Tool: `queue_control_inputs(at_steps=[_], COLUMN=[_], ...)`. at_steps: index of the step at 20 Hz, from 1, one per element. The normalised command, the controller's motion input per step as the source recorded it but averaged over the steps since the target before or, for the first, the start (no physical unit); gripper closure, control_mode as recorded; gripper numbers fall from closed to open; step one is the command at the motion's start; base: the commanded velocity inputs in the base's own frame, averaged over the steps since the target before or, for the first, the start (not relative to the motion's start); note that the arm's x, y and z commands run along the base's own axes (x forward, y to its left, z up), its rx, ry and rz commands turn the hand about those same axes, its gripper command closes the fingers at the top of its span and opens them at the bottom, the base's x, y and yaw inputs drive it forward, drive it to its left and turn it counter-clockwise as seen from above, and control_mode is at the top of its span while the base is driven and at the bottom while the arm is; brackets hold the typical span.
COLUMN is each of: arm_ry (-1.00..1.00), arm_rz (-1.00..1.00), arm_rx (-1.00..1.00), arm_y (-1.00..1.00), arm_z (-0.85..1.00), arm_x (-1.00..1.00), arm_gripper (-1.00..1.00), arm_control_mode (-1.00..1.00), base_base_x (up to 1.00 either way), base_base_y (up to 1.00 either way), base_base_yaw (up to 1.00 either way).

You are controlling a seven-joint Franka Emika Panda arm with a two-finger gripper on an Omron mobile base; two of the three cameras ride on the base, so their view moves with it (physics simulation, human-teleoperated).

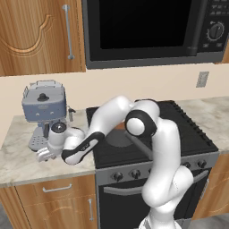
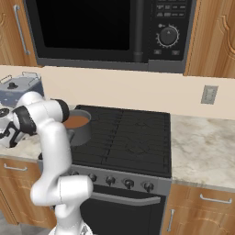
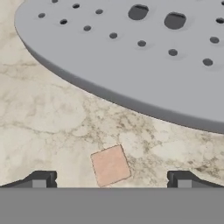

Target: Pick up the sugar cube(s) and place them in the saucepan with hot chocolate.

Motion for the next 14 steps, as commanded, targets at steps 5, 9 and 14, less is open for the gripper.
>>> queue_control_inputs(at_steps=[5,9,14], arm_ry=[0.00,0.00,0.00], arm_rz=[0.00,0.00,0.00], arm_rx=[0.00,0.00,0.00], arm_y=[0.15,0.12,0.01], arm_z=[-0.11,-0.13,-0.19], arm_x=[0.12,0.11,0.02], arm_gripper=[-1.00,-1.00,-1.00], arm_control_mode=[-1.00,-1.00,-1.00], base_base_x=[0.00,0.00,0.00], base_base_y=[0.00,0.00,0.00], base_base_yaw=[0.00,0.00,0.00])
